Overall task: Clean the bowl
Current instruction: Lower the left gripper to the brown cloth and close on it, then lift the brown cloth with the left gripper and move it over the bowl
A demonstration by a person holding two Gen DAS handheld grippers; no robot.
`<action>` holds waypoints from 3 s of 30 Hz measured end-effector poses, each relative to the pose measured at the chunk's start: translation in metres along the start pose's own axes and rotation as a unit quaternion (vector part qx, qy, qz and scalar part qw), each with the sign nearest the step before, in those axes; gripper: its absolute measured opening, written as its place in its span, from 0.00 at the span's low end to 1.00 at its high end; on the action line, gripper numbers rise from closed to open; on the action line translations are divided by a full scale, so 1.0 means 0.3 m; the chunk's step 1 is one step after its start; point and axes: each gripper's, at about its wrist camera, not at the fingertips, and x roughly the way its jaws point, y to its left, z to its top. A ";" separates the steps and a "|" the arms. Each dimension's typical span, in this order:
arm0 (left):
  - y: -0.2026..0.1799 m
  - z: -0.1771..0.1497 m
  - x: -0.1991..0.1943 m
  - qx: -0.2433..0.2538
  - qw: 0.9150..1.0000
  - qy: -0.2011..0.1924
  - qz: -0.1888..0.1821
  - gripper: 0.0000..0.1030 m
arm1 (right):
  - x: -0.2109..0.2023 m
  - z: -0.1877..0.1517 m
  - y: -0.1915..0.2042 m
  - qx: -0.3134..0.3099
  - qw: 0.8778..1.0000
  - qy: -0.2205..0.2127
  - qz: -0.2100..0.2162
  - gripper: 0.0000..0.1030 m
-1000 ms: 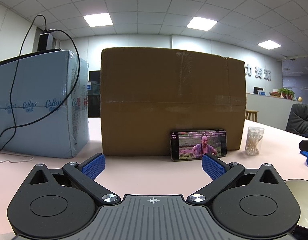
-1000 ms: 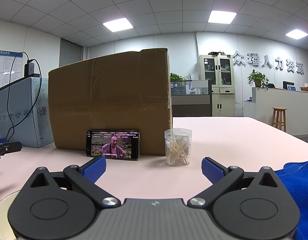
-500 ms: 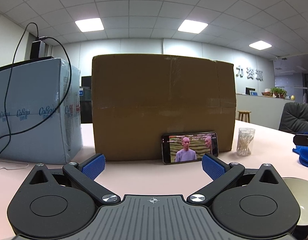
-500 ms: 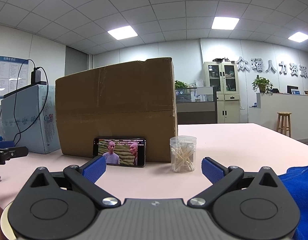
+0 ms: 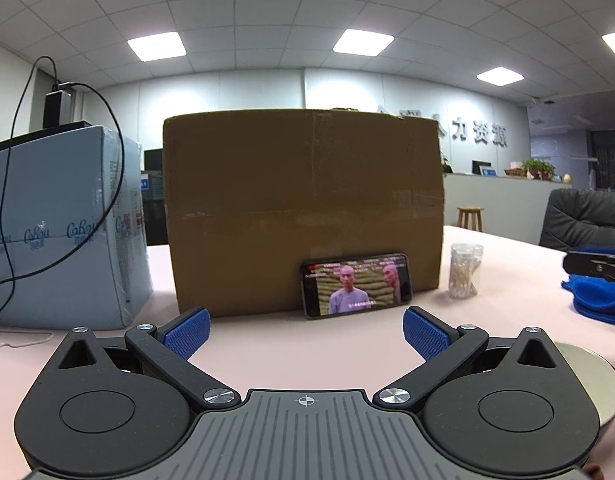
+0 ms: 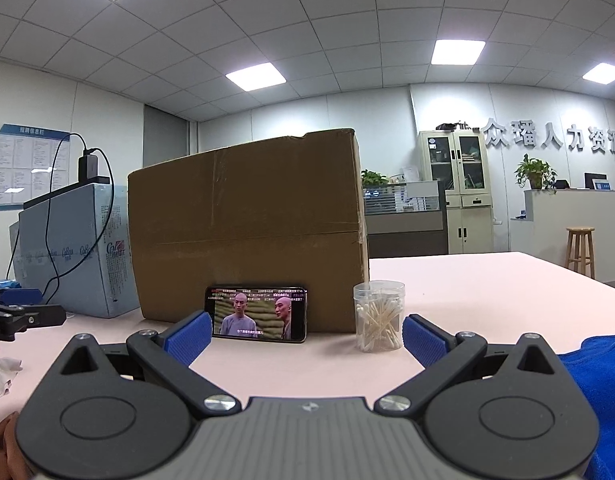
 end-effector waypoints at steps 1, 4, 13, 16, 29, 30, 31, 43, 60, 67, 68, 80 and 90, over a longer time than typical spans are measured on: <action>-0.005 0.001 -0.007 0.004 1.000 0.004 -0.005 1.00 | -0.001 -0.001 0.003 -0.002 1.000 0.001 0.003 1.00; -0.025 0.004 -0.024 0.019 0.999 0.025 -0.021 1.00 | -0.005 0.000 0.013 -0.009 1.000 0.006 0.013 1.00; -0.100 -0.024 -0.067 0.043 0.991 0.088 -0.096 0.94 | 0.007 0.003 0.020 0.007 0.996 0.053 0.066 1.00; -0.131 -0.041 -0.079 0.049 0.985 0.108 -0.123 0.92 | 0.011 -0.001 0.027 0.006 0.995 0.062 0.072 1.00; -0.252 -0.104 -0.111 0.077 0.953 0.194 -0.219 0.73 | 0.018 -0.011 0.033 0.014 0.993 0.081 0.080 1.00; -0.252 -0.105 -0.106 0.075 0.952 0.199 -0.218 0.71 | 0.018 -0.012 0.034 0.014 0.993 0.082 0.081 1.00; -0.251 -0.108 -0.100 0.074 0.952 0.204 -0.216 0.68 | 0.018 -0.012 0.034 0.014 0.993 0.083 0.081 1.00; -0.163 -0.105 -0.065 0.021 0.961 0.210 -0.181 0.15 | 0.026 -0.013 0.030 0.018 0.992 0.090 0.082 1.00; -0.134 0.160 -0.100 0.002 0.981 0.041 -0.188 0.12 | 0.027 -0.018 0.020 0.033 0.992 0.093 0.079 1.00; -0.253 0.184 0.065 0.026 0.953 0.112 -0.281 0.12 | 0.021 -0.017 0.011 0.047 0.991 0.093 0.078 1.00; -0.265 0.171 0.086 0.033 0.949 0.132 -0.283 0.12 | 0.020 -0.017 0.009 0.048 0.991 0.094 0.078 1.00; -0.358 0.075 0.211 0.143 0.910 0.271 -0.279 0.31 | 0.037 -0.026 -0.018 0.077 0.988 0.118 0.066 1.00; -0.403 0.090 0.273 0.178 0.889 0.290 -0.307 0.30 | 0.041 -0.035 -0.033 0.091 0.986 0.128 0.060 1.00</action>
